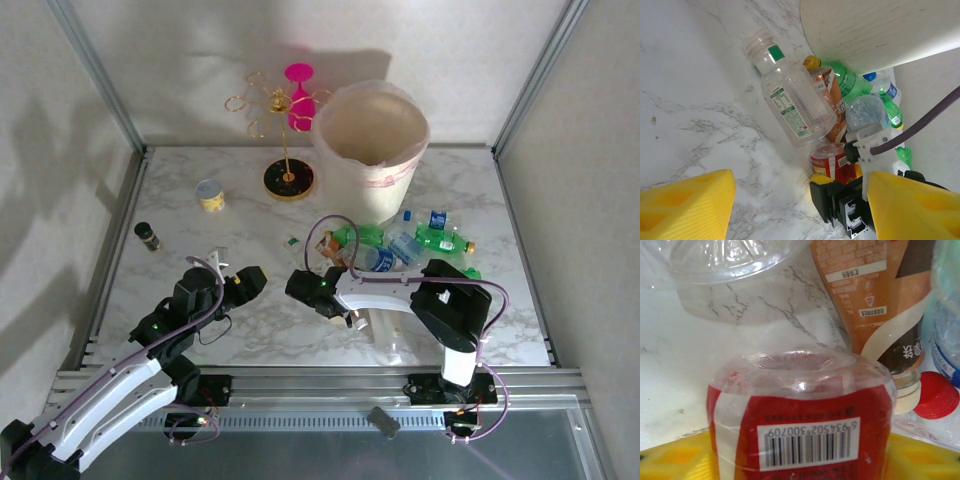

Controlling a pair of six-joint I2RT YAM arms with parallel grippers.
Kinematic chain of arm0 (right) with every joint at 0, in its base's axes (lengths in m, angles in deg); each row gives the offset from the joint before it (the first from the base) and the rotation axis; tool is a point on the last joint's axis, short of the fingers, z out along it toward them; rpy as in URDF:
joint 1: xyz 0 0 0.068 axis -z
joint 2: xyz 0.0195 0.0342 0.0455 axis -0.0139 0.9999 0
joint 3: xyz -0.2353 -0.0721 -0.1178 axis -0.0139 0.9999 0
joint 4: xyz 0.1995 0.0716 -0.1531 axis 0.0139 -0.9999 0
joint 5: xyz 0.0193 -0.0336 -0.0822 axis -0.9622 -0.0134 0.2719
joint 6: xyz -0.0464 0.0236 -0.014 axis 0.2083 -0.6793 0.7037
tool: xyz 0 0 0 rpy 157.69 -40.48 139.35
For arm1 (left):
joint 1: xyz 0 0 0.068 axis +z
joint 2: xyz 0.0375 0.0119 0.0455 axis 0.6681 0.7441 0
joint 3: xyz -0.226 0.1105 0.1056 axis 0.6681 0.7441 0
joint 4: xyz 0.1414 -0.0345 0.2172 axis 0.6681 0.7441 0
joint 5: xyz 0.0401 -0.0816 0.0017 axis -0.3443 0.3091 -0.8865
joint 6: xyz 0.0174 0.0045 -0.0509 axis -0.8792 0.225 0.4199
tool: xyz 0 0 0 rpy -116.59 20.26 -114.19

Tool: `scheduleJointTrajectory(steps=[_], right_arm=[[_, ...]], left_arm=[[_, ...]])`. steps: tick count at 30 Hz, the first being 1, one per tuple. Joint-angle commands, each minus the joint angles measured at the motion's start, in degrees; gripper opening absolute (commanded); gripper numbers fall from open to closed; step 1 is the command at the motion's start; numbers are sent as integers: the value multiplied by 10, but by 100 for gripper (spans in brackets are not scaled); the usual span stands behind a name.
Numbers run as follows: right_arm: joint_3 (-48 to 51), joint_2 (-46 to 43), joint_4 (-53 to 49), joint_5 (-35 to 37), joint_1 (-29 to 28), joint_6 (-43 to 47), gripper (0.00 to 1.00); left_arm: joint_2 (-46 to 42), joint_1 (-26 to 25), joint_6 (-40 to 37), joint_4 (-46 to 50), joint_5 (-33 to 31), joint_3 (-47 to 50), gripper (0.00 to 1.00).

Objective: Put the plastic bottles in the bin

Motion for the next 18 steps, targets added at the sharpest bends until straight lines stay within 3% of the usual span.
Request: scheduleJointTrajectory(steps=[1, 12, 18], right_arm=[[-7, -16, -3, 17, -11, -15, 60], [31, -121, 38, -28, -14, -12, 54], [83, -238, 143, -116, -13, 20, 52]], left_arm=[[-6, -5, -11, 10, -13, 1, 70], [2, -5, -41, 6, 16, -32, 70], [13, -5, -85, -4, 75, -71, 70]])
